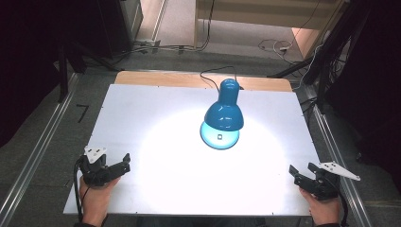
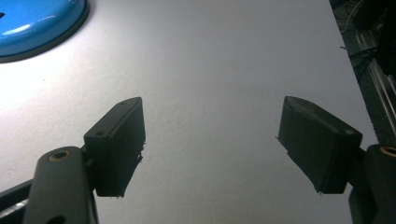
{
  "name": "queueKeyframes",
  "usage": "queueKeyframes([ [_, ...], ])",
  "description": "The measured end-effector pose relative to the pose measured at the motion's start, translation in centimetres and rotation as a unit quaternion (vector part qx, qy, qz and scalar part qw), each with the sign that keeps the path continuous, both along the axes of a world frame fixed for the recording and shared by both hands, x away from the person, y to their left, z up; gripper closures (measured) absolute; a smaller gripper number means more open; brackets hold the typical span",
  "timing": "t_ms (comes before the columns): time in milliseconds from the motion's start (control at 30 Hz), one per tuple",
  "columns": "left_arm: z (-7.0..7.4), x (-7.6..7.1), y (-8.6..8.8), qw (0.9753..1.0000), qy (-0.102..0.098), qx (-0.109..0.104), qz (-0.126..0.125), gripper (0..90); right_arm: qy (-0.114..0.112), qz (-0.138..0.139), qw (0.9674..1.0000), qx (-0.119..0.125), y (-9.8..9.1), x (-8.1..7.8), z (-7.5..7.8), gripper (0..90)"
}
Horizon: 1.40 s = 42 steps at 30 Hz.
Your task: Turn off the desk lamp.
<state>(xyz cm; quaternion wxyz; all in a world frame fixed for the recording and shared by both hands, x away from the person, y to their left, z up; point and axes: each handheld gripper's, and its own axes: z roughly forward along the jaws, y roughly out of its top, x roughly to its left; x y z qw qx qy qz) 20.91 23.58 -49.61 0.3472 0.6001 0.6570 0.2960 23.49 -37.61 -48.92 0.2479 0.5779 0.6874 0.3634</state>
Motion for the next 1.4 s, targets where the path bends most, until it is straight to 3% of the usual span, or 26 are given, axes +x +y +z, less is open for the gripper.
queueKeyframes([
  [67,0.4,-0.4,-0.1,0.9998,-0.018,-0.007,0.002,5.4,0.0,0.0,1.0,0.0,0.0,0.0,0.0,21.2],
  [100,0.4,-0.4,-0.1,0.9998,-0.018,-0.007,0.002,5.4,-0.001,0.001,1.0,-0.001,0.0,0.0,0.0,21.2],
  [167,0.3,-0.4,-0.4,0.9997,-0.022,0.007,0.0,5.3,-0.002,0.002,1.0,-0.001,0.2,0.0,0.0,21.2],
  [267,0.1,-0.3,-0.6,0.9996,-0.019,0.021,0.001,4.6,0.001,0.003,1.0,-0.003,0.3,0.1,0.0,21.2],
  [733,0.4,-0.7,-0.8,0.9995,-0.024,0.019,0.007,4.3,-0.009,0.019,0.9998,-0.002,1.7,0.5,0.4,21.0],
  [1000,0.4,-0.8,-0.8,0.9992,-0.026,0.028,0.009,4.3,-0.004,0.028,0.9996,-0.005,2.8,1.1,0.6,9.5],
  [1400,0.3,-0.8,-0.8,0.9992,-0.025,0.028,0.009,4.4,-0.004,0.038,0.9992,0.012,3.9,1.6,0.9,8.9],
])
